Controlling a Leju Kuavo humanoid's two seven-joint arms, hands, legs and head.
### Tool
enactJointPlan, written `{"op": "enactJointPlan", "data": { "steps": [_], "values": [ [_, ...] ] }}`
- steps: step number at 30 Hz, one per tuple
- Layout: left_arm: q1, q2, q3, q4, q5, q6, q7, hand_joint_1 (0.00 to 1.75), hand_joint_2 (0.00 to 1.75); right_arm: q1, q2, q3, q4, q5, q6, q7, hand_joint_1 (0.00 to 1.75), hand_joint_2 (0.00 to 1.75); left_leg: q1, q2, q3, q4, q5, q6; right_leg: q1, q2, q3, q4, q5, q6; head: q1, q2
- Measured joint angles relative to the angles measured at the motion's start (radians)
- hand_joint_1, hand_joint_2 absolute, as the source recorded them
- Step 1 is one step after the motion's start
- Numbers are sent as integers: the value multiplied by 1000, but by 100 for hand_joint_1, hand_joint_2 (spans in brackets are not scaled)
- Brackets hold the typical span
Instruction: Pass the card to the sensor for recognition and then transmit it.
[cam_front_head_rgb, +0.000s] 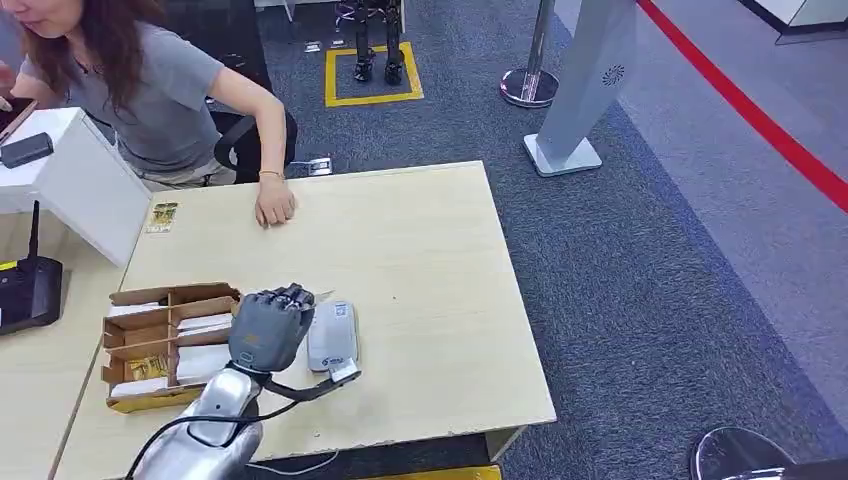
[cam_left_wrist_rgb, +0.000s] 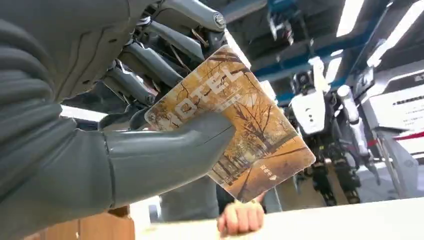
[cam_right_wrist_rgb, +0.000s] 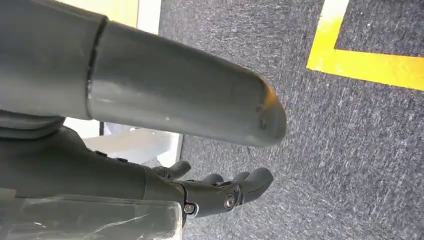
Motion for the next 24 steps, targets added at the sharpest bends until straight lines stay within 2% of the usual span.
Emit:
{"op": "enactJointPlan", "data": {
  "steps": [8,13,24],
  "values": [
    [22,-42,42,19,123,-6,-47,175,175,1,0,6,0,-4,-1,1,0,0,0,0,0,0,0,0,0,0,0,0,0,0,0,0],
    [31,-51,58,26,133,-11,-49,175,175,1,0,10,0,-4,-1,2,0,0,0,0,0,0,0,0,0,0,0,0,0,0,0,0],
    [34,-58,74,66,141,-74,-49,175,175,1,0,16,0,-3,0,3,0,0,0,0,0,0,0,0,0,0,0,0,0,0,0,0]
  ]
}}
